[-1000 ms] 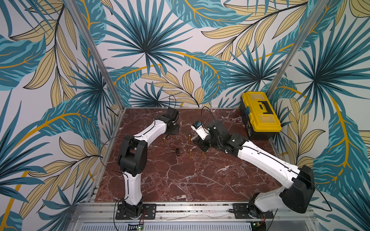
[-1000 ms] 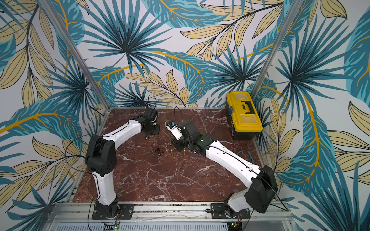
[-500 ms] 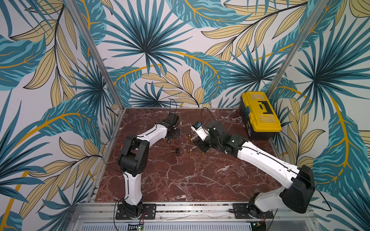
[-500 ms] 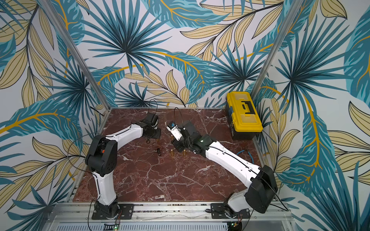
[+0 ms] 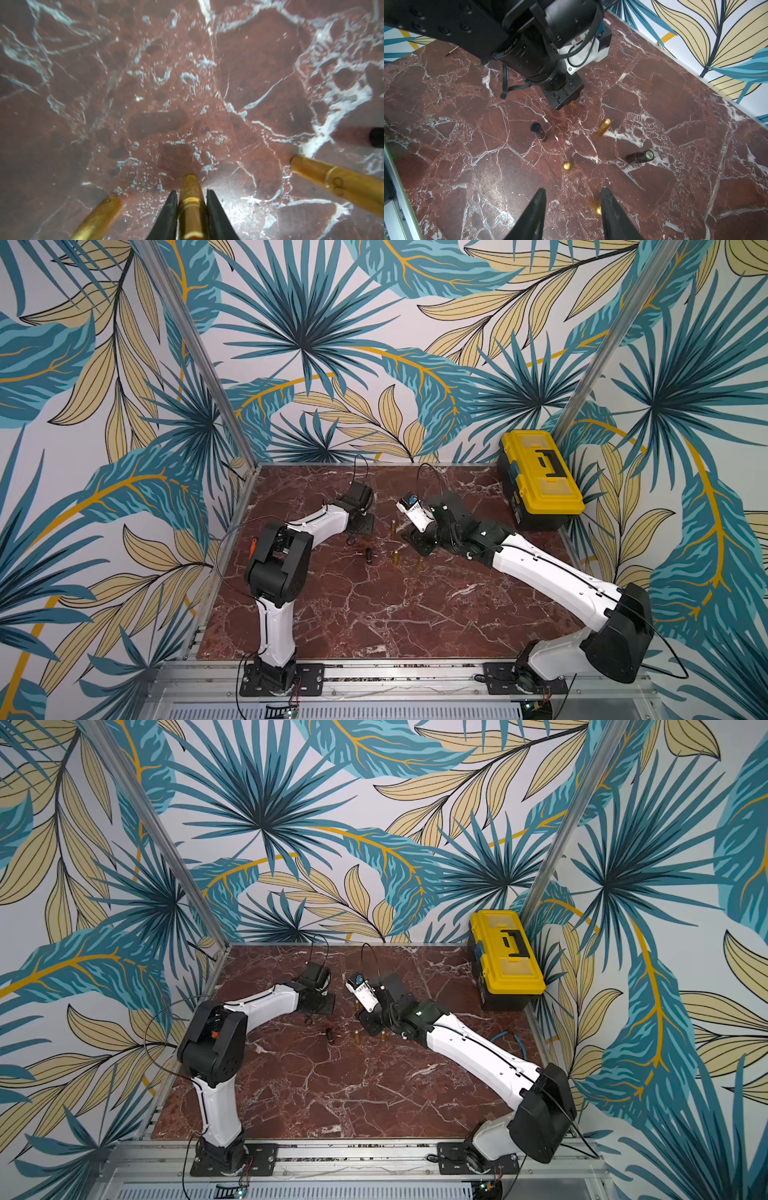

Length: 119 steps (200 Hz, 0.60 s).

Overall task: Open the lipstick cap
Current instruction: Place the lipstick at the center of the board.

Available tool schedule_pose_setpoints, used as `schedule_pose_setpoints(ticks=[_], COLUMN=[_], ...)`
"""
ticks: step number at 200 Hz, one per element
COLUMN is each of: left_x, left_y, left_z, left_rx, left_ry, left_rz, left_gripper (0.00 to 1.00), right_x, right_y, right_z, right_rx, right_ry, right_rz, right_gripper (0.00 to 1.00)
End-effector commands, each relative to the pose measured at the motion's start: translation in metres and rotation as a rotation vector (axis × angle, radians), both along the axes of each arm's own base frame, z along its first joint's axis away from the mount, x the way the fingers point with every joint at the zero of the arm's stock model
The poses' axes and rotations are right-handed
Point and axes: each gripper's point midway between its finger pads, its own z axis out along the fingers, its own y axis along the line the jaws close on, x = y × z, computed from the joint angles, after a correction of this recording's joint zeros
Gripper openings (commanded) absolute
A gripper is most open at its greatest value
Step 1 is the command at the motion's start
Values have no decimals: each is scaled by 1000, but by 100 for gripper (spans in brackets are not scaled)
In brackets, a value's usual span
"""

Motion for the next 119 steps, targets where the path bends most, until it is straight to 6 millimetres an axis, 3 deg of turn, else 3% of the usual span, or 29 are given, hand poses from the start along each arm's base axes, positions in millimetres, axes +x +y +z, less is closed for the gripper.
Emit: schedule_pose_setpoints(ticks=[1,31,119], left_x=[1,2,4], left_y=[-2,-2,-1], left_z=[13,16,14], left_rx=[-13,-16,16], left_ry=[-37,-46,-55], left_rz=[5,2,-6], left_gripper=[26,21,20], right_x=[1,2,2], right_y=[-3,-1,-2], right_z=[-10,-12,-16], right_rx=[-20,-22,-33], right_ry=[10,15,20], right_rz=[-8,-6,-5], right_gripper=[46,46,46])
